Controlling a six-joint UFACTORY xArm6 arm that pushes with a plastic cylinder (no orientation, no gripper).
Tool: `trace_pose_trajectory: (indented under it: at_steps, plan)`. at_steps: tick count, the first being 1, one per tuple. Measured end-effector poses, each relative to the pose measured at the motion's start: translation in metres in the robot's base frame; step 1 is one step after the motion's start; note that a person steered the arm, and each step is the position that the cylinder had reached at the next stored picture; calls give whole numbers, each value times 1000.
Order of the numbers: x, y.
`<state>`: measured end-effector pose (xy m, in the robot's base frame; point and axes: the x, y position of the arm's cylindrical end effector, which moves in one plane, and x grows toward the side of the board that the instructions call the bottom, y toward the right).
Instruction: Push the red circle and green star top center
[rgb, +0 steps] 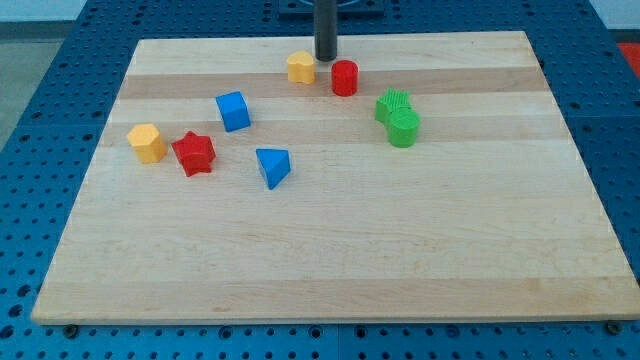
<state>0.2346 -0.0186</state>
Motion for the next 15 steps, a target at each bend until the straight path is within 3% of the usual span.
trace_pose_trajectory:
  at_steps: [3, 8, 12, 15]
  plan:
    - [24, -40]
    - [46, 28]
    - [70, 8]
    - [70, 60]
